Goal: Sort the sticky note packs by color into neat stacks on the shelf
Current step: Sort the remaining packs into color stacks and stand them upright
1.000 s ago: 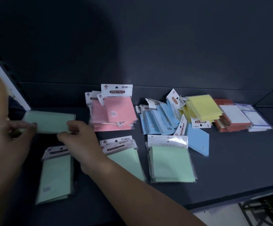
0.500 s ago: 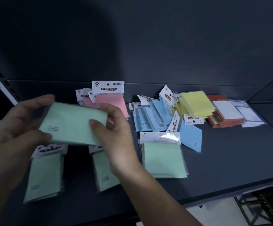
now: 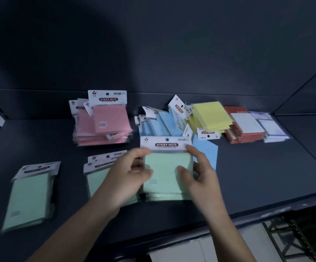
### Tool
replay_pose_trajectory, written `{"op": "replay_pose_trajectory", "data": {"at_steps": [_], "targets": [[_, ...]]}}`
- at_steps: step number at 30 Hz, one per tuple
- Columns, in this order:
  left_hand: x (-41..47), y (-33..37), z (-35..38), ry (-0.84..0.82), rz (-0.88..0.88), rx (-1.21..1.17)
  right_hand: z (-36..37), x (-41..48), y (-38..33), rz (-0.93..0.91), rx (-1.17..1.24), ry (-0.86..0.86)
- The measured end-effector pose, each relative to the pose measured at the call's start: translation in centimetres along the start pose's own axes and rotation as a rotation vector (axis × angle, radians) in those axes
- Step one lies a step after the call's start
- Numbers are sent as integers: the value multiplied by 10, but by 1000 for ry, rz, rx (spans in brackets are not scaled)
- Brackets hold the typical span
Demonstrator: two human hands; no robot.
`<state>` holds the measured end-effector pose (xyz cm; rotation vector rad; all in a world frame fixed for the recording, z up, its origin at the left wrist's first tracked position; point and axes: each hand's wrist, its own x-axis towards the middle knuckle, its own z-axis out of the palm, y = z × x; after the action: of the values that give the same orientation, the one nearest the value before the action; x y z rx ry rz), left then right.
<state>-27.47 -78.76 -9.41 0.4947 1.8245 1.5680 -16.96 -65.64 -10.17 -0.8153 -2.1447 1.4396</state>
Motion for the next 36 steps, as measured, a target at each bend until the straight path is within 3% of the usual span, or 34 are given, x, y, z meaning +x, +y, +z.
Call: {"op": "replay_pose_trajectory", "data": {"at_steps": [4,6,11,17,21,26,30,36], "targets": [[-2,-5,16,-42,-107,5,1,-4,15,-128,-476,51],[-5,-5,18,-60,-181,-95,-1,-8,17,-103,-535,53],[-11,-3,21,-62,-239,-260,-10,-16,15,113,-209,-7],[-4,-4,28,124,-198,-401,-14,-11,17,273,367,102],[-1,-2,29,250,-89,-477,-18,-12,16,378,770,33],[-9,-7,30,45,9,-228,-20,-16,17,260,768,-19],[-10,-17,33,126,219,80,-22,-18,13,108,656,53],[-12,-24,40,22,270,-41,-25,-18,17,48,544,-57]]}}
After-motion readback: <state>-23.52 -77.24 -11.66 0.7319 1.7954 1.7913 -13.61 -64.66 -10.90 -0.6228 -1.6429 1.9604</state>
